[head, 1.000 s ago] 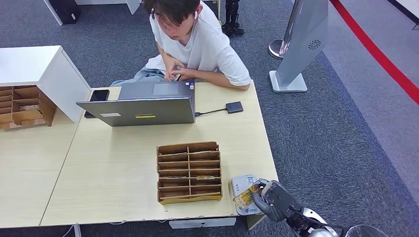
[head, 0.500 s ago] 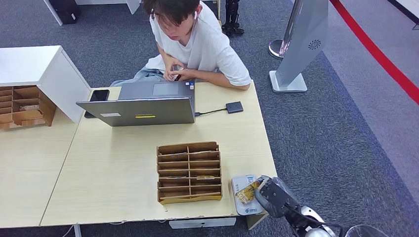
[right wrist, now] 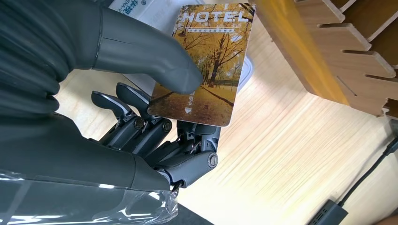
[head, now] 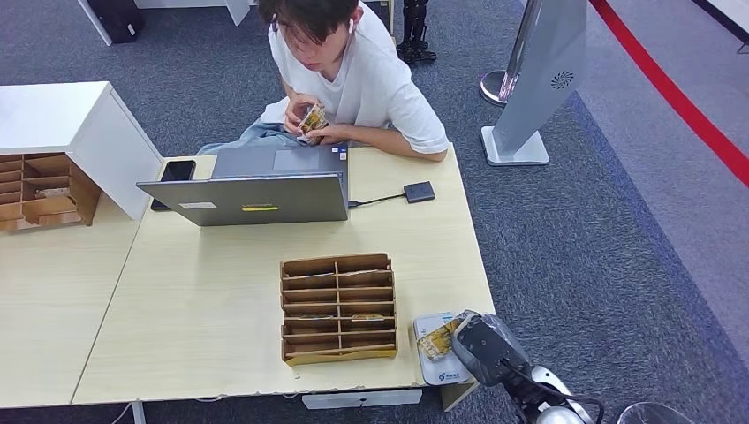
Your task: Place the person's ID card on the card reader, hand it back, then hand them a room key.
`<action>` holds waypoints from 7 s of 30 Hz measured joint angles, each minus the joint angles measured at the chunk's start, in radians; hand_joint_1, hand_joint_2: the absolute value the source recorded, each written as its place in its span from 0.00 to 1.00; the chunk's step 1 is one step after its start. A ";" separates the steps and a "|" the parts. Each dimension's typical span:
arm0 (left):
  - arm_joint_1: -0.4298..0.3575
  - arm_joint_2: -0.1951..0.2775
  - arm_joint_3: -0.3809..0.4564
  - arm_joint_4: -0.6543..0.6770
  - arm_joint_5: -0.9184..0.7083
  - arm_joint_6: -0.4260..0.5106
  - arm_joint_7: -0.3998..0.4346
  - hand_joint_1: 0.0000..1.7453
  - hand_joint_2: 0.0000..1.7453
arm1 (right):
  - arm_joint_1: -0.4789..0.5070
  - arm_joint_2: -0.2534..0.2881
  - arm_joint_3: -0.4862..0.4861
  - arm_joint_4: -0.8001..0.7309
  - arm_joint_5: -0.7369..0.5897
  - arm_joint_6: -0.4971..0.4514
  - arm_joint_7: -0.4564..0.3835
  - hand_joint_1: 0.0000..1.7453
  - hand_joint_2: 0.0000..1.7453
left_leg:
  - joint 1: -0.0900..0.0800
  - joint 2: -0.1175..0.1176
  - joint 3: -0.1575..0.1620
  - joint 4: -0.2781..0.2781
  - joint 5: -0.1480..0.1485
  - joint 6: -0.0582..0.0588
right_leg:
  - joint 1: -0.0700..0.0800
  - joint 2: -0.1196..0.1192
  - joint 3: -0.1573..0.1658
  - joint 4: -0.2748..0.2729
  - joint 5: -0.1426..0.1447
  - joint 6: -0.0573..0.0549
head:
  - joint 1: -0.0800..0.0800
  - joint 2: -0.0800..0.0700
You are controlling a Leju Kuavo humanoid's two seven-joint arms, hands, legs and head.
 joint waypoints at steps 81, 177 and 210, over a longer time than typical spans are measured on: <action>0.000 -0.009 0.000 0.000 -0.019 -0.016 0.024 0.00 0.00 | -0.025 0.136 -0.016 0.124 0.241 -0.071 0.088 1.00 1.00 | 0.000 0.000 0.003 0.000 0.000 0.000 | 0.000 0.000 0.003 0.000 0.000 0.000 | 0.000 0.000; -0.002 -0.010 0.000 0.000 -0.019 -0.017 0.028 0.00 0.00 | -0.037 0.146 -0.038 0.127 0.253 -0.066 0.081 1.00 1.00 | 0.000 0.000 0.003 0.000 0.000 0.000 | 0.000 0.000 0.003 0.000 0.000 0.000 | 0.000 0.000; -0.003 -0.024 0.010 0.000 -0.008 -0.025 0.024 0.00 0.00 | -0.029 0.230 -0.068 -0.012 0.451 -0.284 -0.098 1.00 1.00 | 0.000 0.000 0.003 0.000 0.000 0.000 | 0.000 0.000 0.003 0.000 0.000 0.000 | 0.000 0.000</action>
